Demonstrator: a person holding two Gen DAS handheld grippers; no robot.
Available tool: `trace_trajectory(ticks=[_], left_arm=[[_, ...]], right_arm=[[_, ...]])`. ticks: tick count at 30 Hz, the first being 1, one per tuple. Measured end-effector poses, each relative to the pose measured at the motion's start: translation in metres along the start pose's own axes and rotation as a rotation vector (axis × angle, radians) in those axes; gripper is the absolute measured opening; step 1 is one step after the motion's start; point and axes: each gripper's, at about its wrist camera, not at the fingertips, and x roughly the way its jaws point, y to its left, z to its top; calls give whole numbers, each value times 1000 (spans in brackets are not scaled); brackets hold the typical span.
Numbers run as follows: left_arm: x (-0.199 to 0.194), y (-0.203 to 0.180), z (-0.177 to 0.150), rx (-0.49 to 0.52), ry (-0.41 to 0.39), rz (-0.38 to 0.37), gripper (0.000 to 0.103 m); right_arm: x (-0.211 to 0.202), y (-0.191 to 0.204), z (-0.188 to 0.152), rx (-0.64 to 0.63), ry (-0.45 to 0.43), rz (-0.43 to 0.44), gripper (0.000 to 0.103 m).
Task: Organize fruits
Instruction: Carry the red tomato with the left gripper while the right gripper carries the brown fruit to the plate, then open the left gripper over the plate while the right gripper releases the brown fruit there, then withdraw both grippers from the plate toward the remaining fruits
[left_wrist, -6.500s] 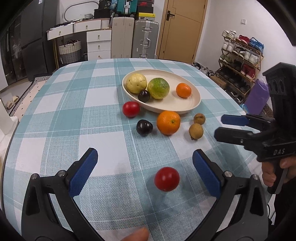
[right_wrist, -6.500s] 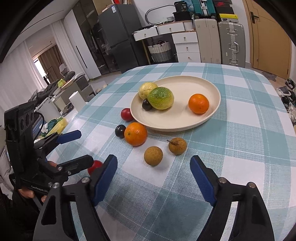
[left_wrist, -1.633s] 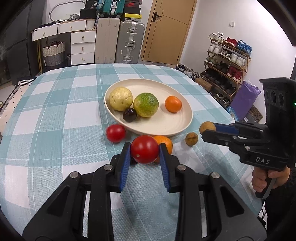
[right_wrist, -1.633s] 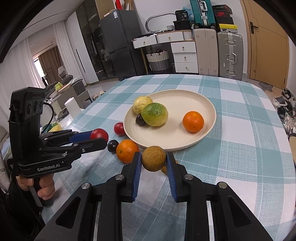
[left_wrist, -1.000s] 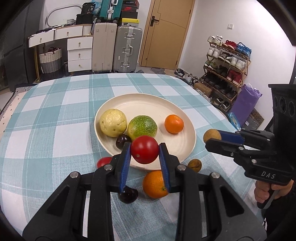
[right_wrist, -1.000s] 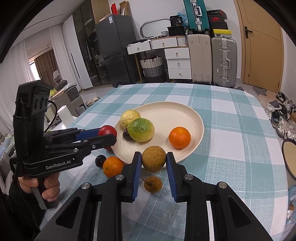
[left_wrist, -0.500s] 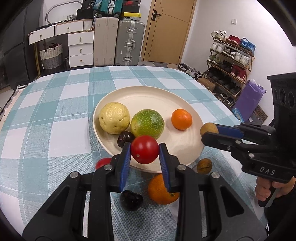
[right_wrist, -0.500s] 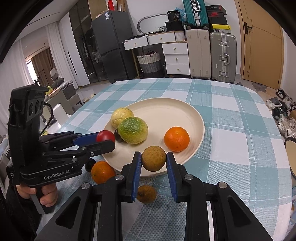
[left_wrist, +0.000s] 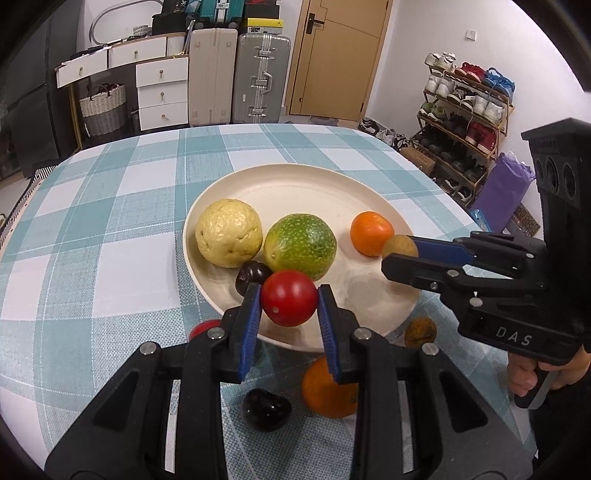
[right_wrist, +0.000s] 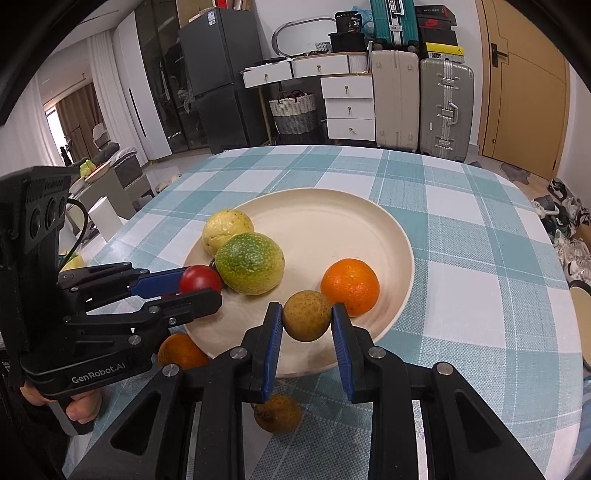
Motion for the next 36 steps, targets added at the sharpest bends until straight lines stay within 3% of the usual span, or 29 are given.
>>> trace_trajectory(ticks=[19,26,29,31,33,36], left_arm=[[12,8,13,-22,9,10,27],[7,12,12,-33,0,3,30],[-2,14,8,-37,-20,7,44],[-11,15,6,-39,-35,18,57],[-21,15,2,-36,-58,34,74],[-34,16,-2,-38,-78,36,86]], right_arm=[[15,0,3,-32,29,-45,28],[0,4,3,-33,-9,-27,31],[-10,5,0,-38,-18,-30,34],[-18,4,-3,-29,-27,-31,48],[-27,2,-7,-13,-39,-29,55],[-38,-1,-12,4,-46,-45,71]])
